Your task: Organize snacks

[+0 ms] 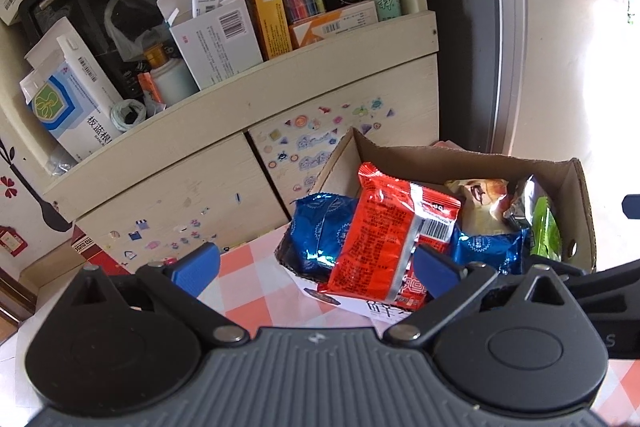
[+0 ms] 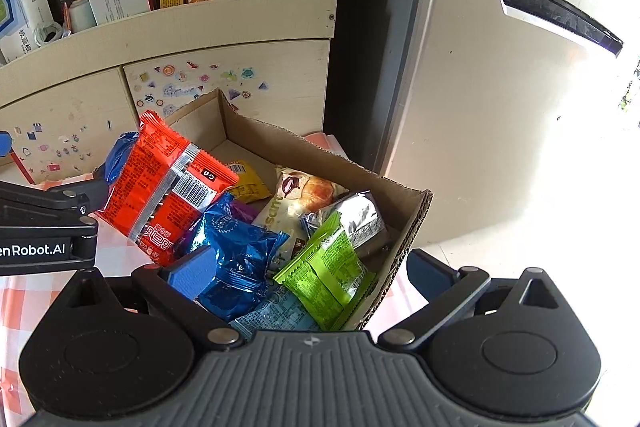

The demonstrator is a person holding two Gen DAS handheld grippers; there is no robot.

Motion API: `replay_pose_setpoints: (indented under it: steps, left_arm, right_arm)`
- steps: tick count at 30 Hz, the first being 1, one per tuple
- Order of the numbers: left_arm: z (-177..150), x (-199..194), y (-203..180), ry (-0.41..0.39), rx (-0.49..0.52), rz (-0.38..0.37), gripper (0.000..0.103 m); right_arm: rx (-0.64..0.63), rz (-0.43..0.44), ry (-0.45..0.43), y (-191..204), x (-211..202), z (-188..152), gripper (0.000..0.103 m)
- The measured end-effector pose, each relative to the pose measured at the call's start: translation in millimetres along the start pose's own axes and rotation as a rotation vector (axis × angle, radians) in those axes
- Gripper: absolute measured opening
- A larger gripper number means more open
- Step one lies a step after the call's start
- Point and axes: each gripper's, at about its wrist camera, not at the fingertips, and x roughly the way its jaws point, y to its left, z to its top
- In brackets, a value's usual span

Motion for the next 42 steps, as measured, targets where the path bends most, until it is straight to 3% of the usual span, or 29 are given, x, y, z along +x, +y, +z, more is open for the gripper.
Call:
replay_pose_setpoints:
  steps: [42]
  left_arm:
    - [-9.7, 11.5, 8.1, 0.079, -0.049, -0.012, 0.102]
  right_arm:
    - [-0.048, 0.000, 0.031, 13.9, 6.8, -3.7, 0.103]
